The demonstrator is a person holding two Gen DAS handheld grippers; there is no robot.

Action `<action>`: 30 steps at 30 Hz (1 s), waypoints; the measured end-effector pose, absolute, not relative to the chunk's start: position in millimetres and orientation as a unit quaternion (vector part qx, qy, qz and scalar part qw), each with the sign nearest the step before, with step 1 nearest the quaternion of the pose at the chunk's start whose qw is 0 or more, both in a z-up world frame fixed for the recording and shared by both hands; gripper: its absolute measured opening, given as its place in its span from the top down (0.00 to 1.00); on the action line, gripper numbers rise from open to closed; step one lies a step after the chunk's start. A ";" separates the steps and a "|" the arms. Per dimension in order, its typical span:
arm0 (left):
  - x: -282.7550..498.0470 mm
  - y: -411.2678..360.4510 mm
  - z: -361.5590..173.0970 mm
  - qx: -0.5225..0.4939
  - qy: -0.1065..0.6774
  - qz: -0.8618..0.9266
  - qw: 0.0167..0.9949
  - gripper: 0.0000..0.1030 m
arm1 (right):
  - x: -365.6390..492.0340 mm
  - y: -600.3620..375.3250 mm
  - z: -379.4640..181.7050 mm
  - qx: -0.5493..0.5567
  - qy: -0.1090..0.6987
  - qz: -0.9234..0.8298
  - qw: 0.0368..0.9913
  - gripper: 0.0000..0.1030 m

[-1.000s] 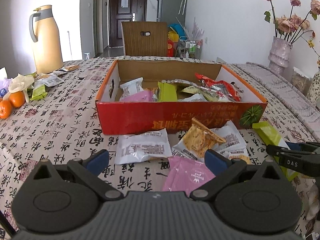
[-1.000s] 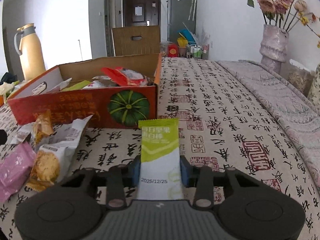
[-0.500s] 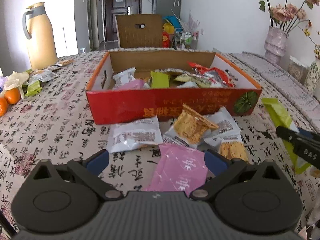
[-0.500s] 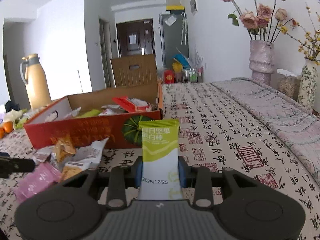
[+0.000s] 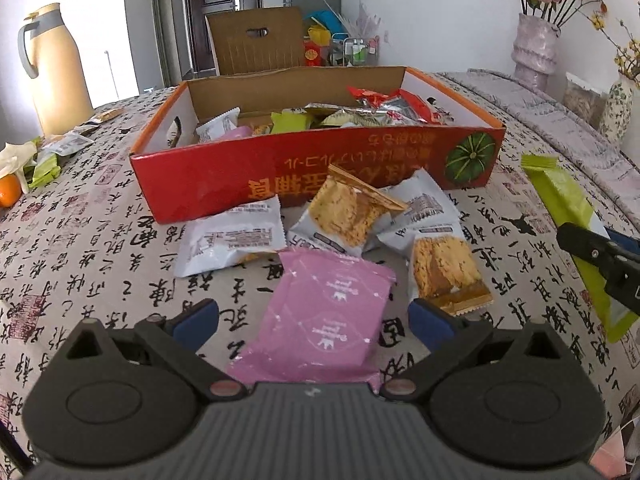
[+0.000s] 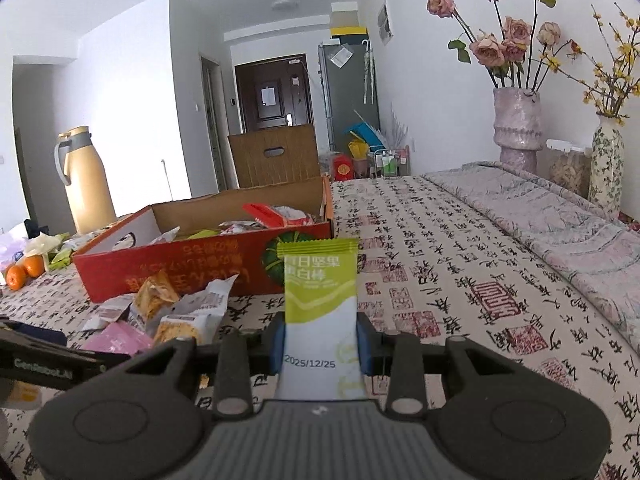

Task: Organize snacks
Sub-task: 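Grasp the pink packet in the pile with the left gripper, then carry both packets over the box and open both grippers to drop them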

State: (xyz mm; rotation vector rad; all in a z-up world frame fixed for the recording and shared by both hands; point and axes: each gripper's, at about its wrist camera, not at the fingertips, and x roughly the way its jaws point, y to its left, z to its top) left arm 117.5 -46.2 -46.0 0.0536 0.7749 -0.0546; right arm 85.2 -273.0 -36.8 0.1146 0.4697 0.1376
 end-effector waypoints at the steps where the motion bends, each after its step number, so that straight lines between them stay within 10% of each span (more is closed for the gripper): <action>1: 117.7 -47.1 -46.4 0.027 0.379 -0.027 0.925 0.00 | 84.3 -272.4 -38.0 0.058 0.233 0.069 0.968 0.67; 12: 119.3 -48.5 -52.2 0.014 0.387 -0.046 0.921 0.38 | 82.1 -266.9 -48.8 0.065 0.246 0.074 0.964 0.67; 30: 107.5 -45.4 -40.0 0.014 0.355 -0.042 0.934 0.39 | 76.6 -262.8 -49.7 0.063 0.246 0.076 0.964 0.67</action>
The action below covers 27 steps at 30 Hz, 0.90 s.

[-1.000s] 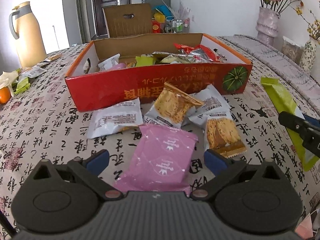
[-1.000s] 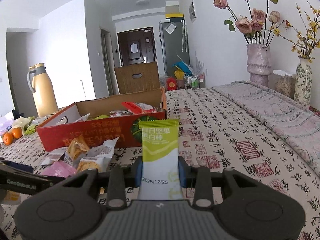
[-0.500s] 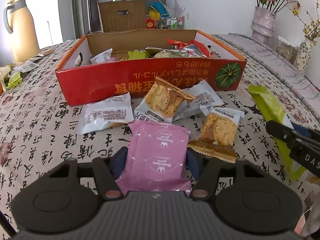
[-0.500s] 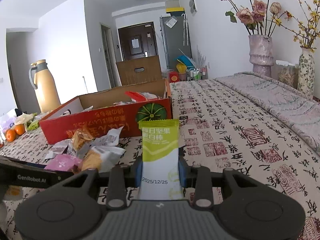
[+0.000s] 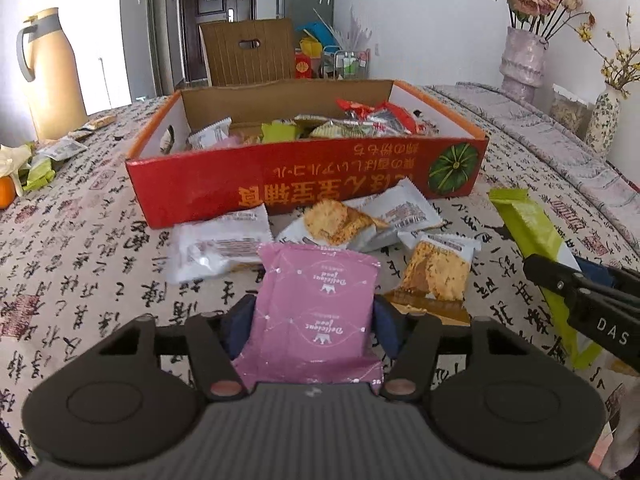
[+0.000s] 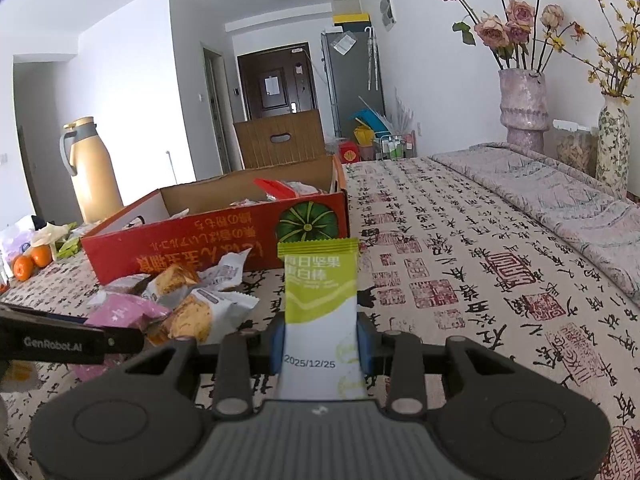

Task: Organize snacks
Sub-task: 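Carry both packets over the box and open both grippers to drop them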

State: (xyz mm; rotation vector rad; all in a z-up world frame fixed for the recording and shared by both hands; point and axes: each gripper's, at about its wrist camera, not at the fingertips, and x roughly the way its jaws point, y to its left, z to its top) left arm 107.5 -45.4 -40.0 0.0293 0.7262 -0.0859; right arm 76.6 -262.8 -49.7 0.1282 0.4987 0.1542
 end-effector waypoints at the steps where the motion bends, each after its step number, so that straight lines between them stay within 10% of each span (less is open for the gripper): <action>1: 106.8 -44.7 -38.1 0.014 0.352 -0.042 0.935 0.39 | 76.5 -262.5 -49.1 0.063 0.245 0.076 0.964 0.67; 27: 150.7 -32.9 40.7 0.006 0.248 -0.017 0.969 0.39 | 131.6 -233.8 1.5 0.033 0.177 0.100 0.979 0.67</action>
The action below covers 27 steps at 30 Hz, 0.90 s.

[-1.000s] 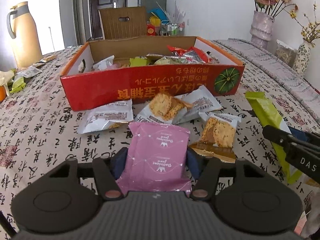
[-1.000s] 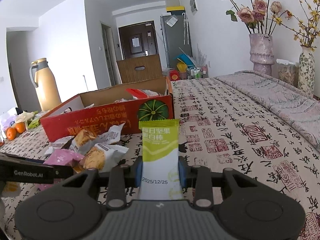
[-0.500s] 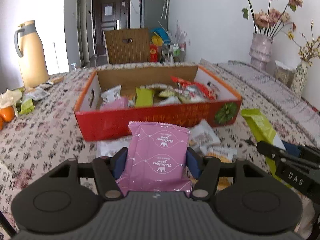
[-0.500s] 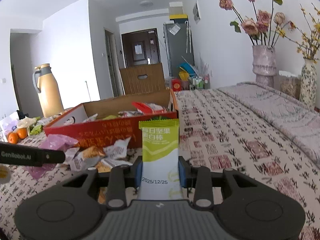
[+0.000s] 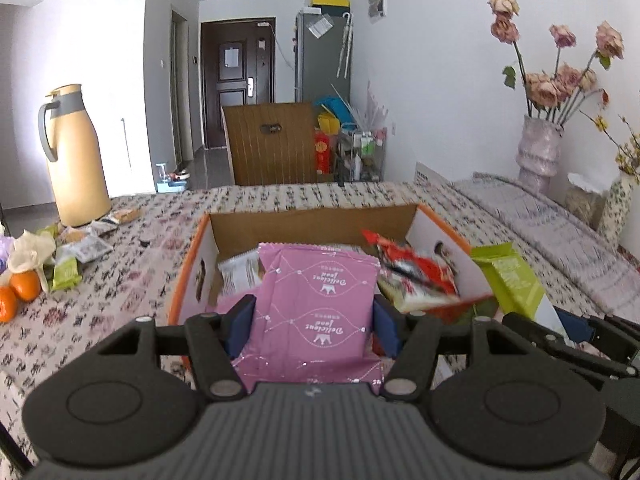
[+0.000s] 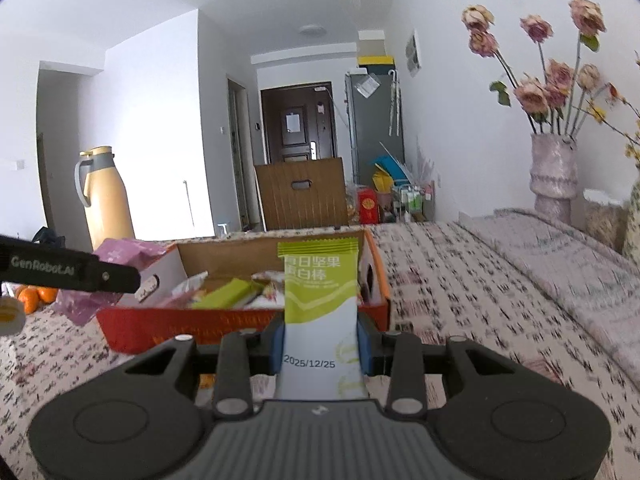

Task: Organize snacks
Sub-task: 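Carry both packets over the box and open both grippers to drop them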

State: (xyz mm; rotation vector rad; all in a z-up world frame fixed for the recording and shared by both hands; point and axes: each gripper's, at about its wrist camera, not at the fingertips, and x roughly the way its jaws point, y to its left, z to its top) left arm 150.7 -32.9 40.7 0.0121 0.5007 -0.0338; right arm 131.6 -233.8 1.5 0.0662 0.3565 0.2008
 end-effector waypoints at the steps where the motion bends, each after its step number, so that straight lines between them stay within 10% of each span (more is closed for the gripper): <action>1: 154.8 -32.4 42.4 0.005 0.246 -0.015 0.969 0.39 | 135.6 -232.2 3.3 0.031 0.175 0.101 0.979 0.67; 27: 263.0 -6.0 44.1 -0.034 0.249 0.023 0.968 0.39 | 256.6 -185.0 18.2 -0.005 0.182 0.127 0.975 0.67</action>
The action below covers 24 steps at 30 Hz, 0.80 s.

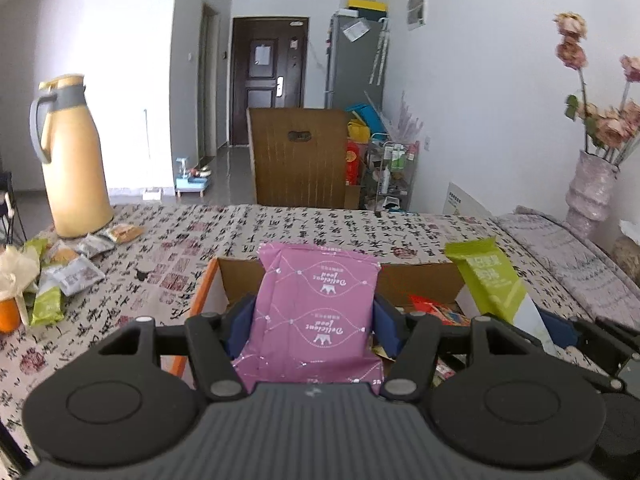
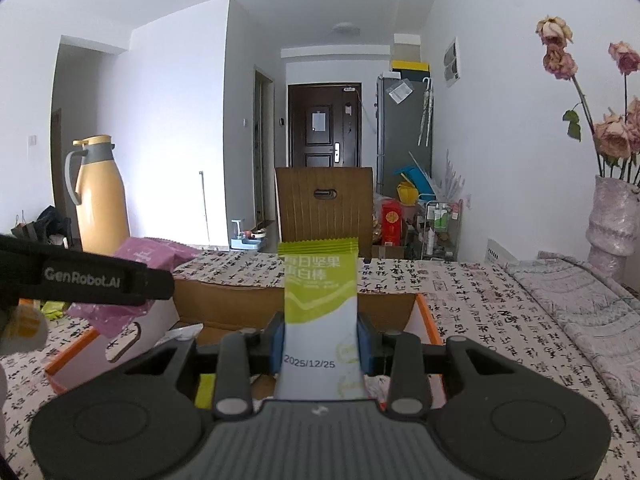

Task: Organize snacks
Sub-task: 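Carry both packets over the box and open both grippers to drop them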

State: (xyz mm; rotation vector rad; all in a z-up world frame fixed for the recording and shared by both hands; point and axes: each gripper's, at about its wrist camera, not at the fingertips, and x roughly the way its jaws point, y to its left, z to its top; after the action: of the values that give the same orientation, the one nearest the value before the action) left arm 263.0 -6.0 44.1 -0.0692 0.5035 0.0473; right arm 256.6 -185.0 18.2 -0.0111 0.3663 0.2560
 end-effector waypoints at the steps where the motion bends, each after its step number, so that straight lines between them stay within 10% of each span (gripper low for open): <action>1: 264.9 -2.8 42.5 -0.038 0.250 0.026 0.967 0.39 | 259.2 -184.2 15.8 -0.004 0.184 0.127 0.975 0.67; 20: 266.8 5.5 24.1 -0.048 0.255 0.018 0.966 0.38 | 265.4 -189.3 1.1 0.008 0.197 0.121 0.973 0.62; 24: 259.8 6.9 28.3 -0.051 0.233 0.033 0.971 0.02 | 263.4 -194.4 2.4 0.020 0.190 0.118 0.974 0.39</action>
State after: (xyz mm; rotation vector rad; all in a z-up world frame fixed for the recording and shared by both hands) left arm 259.8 6.9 28.3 -0.1023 0.4709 0.0660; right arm 263.4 -194.4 2.4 0.0406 0.3834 0.2372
